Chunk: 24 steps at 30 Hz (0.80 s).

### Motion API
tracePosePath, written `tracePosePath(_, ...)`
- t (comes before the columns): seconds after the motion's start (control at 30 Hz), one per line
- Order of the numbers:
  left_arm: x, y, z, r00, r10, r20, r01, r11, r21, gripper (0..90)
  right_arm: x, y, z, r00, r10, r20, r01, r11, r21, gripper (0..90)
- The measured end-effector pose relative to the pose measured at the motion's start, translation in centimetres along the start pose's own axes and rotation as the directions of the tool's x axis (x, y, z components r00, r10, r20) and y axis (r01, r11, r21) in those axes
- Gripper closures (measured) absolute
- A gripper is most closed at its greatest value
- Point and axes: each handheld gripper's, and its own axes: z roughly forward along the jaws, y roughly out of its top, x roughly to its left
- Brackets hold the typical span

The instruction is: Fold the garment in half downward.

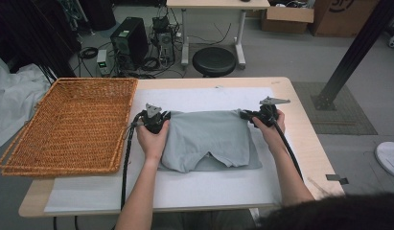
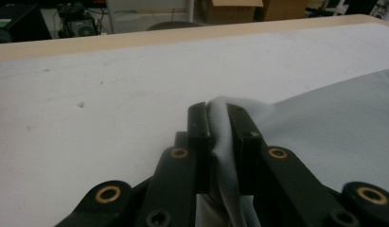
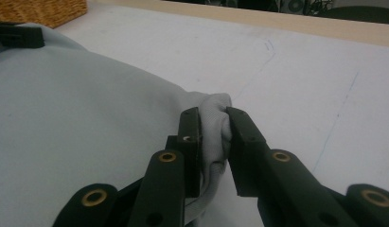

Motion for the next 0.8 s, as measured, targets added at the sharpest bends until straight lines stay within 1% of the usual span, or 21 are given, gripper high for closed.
tracePosePath(0.03, 0.1, 0.0, 0.2, 0.9999, 0.012, -0.007, -0.011, 0.9998, 0.015, 81.5, -0.2, 0.2, 0.3, 1.0000, 0.000, 0.000, 0.000, 1.000, 0.001, 77.0)
tracePosePath(0.07, 0.2, -0.1, 0.4, 0.9997, 0.021, -0.009, -0.021, 0.9996, 0.020, 81.3, -0.4, 0.3, 0.6, 1.0000, 0.000, 0.000, 0.000, 1.000, 0.001, 77.0)
tracePosePath(0.1, 0.3, -0.1, 0.6, 0.9998, 0.020, -0.009, -0.019, 0.9996, 0.022, 80.5, -0.6, 0.4, 0.9, 1.0000, 0.002, -0.002, -0.002, 1.000, 0.007, 76.9)
tracePosePath(0.13, 0.3, -0.1, 0.6, 0.9995, 0.018, -0.027, -0.018, 0.9997, 0.018, 75.9, -0.7, 0.4, 1.1, 1.0000, 0.001, -0.007, -0.001, 1.000, 0.015, 76.6)
tracePosePath(0.17, 0.4, 0.0, 0.6, 0.9988, 0.021, -0.045, -0.020, 0.9997, 0.016, 64.6, -0.7, 0.4, 1.2, 1.0000, -0.002, -0.006, 0.002, 1.000, 0.022, 75.7)
tracePosePath(0.23, 0.4, 0.2, 0.3, 0.9957, 0.033, -0.086, -0.033, 0.9994, 0.009, 53.5, -0.7, 0.3, 1.1, 1.0000, -0.004, 0.001, 0.004, 1.000, 0.024, 69.6)
tracePosePath(0.27, 0.4, 0.4, 0.0, 0.9938, 0.036, -0.105, -0.036, 0.9994, 0.004, 45.4, -0.7, 0.3, 0.9, 1.0000, -0.003, 0.006, 0.003, 1.000, 0.025, 63.4)
tracePosePath(0.3, 0.3, 0.6, -0.3, 0.9927, 0.040, -0.114, -0.040, 0.9992, 0.000, 37.4, -0.5, 0.3, 0.6, 0.9999, 0.003, 0.011, -0.003, 1.000, 0.025, 56.9)
tracePosePath(0.33, 0.1, 0.9, -0.7, 0.9910, 0.051, -0.124, -0.052, 0.9987, -0.006, 32.5, -0.4, 0.3, 0.3, 1.0000, 0.003, 0.010, -0.003, 1.000, 0.019, 54.0)
tracePosePath(0.4, -0.4, 1.3, -1.7, 0.9865, 0.076, -0.145, -0.080, 0.9966, -0.020, 25.9, 0.0, 0.4, -0.7, 0.9997, 0.007, 0.024, -0.007, 1.000, -0.006, 45.3)
tracePosePath(0.43, -0.6, 1.5, -2.2, 0.9867, 0.081, -0.141, -0.087, 0.9956, -0.035, 21.7, 0.1, 0.4, -1.3, 0.9996, 0.016, 0.025, -0.016, 0.999, -0.028, 41.5)
tracePosePath(0.5, -1.3, 1.7, -3.2, 0.9903, 0.087, -0.108, -0.094, 0.9938, -0.060, 19.8, 0.6, 0.3, -2.6, 0.9987, 0.035, 0.037, -0.032, 0.998, -0.062, 34.0)
tracePosePath(0.53, -1.7, 1.7, -3.6, 0.9912, 0.092, -0.096, -0.098, 0.9930, -0.065, 16.9, 0.8, 0.2, -3.3, 0.9984, 0.035, 0.046, -0.031, 0.997, -0.074, 32.1)
tracePosePath(0.6, -2.4, 1.6, -4.7, 0.9895, 0.115, -0.087, -0.122, 0.9891, -0.082, 13.9, 1.3, 0.0, -4.7, 0.9956, 0.033, 0.088, -0.025, 0.996, -0.085, 28.2)
tracePosePath(0.63, -2.6, 1.4, -5.1, 0.9899, 0.118, -0.080, -0.125, 0.9879, -0.092, 12.8, 1.5, -0.2, -5.5, 0.9940, 0.032, 0.105, -0.022, 0.995, -0.099, 26.3)
tracePosePath(0.7, -3.1, 0.9, -6.1, 0.9933, 0.100, -0.058, -0.106, 0.9887, -0.106, 11.8, 2.0, -0.7, -7.0, 0.9880, 0.049, 0.147, -0.028, 0.990, -0.142, 24.0)
tracePosePath(0.77, -3.6, 0.1, -6.9, 0.9962, 0.079, -0.035, -0.083, 0.9891, -0.122, 11.5, 2.4, -1.4, -8.1, 0.9772, 0.080, 0.197, -0.048, 0.986, -0.163, 19.1)
tracePosePath(0.8, -3.9, -0.3, -7.2, 0.9966, 0.077, -0.029, -0.080, 0.9887, -0.127, 11.3, 2.6, -1.8, -8.6, 0.9735, 0.088, 0.211, -0.053, 0.985, -0.166, 16.9)
